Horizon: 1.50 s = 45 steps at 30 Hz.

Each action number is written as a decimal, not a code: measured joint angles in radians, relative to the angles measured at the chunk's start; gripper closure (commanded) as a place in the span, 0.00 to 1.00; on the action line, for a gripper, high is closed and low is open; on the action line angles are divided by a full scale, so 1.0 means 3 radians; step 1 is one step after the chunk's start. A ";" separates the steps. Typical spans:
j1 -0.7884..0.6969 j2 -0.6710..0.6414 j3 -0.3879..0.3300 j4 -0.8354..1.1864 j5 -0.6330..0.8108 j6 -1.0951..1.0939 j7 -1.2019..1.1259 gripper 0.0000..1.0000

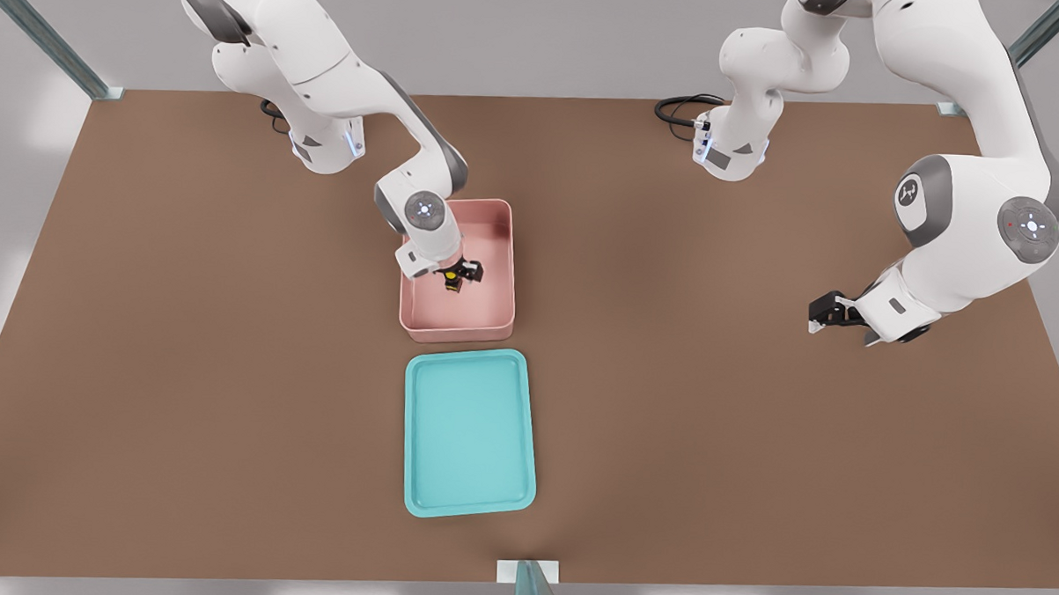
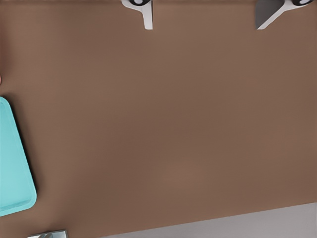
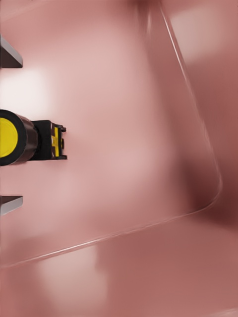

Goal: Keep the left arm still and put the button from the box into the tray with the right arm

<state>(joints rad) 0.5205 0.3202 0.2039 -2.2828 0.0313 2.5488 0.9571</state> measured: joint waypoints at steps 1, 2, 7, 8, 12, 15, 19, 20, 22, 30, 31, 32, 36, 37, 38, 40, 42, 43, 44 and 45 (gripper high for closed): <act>-0.0001 0.0007 0.0000 0.0000 0.0000 0.0010 0.0007 0.16; -0.0002 0.0017 0.0000 0.0000 0.0000 0.0023 0.0015 0.19; -0.0014 0.0028 0.0000 -0.0009 0.0002 0.0063 0.0046 0.44; -0.0016 0.0029 0.0000 -0.0010 0.0002 0.0068 0.0051 0.45; -0.0017 0.0029 0.0000 -0.0011 0.0004 0.0080 0.0069 0.52; -0.0017 0.0010 0.0000 -0.0010 0.0008 0.0078 0.0075 0.54; -0.0018 -0.0142 -0.0013 0.0025 0.0011 0.0006 0.0086 0.54; -0.0018 -0.0184 -0.0014 0.0042 0.0011 -0.0025 0.0088 0.55; -0.0017 -0.0257 -0.0017 0.0095 0.0013 -0.0096 0.0093 0.55; -0.0159 -0.0261 -0.0045 0.0967 0.0017 -0.0775 0.0117 0.56; -0.0190 -0.0178 -0.0048 0.1154 0.0017 -0.0868 0.0120 0.56; -0.0226 -0.0067 -0.0049 0.1364 0.0017 -0.0964 0.0124 0.56; -0.0312 0.0457 -0.0059 0.2269 0.0016 -0.1358 0.0143 0.56; -0.0322 0.0591 -0.0061 0.2467 0.0013 -0.1445 0.0149 0.56; -0.0325 0.0730 -0.0065 0.2643 0.0008 -0.1520 0.0157 0.56; -0.0319 0.1064 -0.0095 0.3076 -0.0007 -0.1652 0.0178 0.56; -0.0315 0.1371 -0.0142 0.3440 -0.0051 -0.1755 0.0201 0.56; -0.0312 0.1514 -0.0172 0.3590 -0.0070 -0.1793 0.0212 0.56; -0.0311 0.1647 -0.0193 0.3726 -0.0085 -0.1824 0.0224 0.56; -0.0303 0.1770 -0.0219 0.3829 -0.0096 -0.1844 0.0235 0.56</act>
<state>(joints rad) 0.4295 0.8510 0.1381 -1.1339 0.0024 1.9956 1.0275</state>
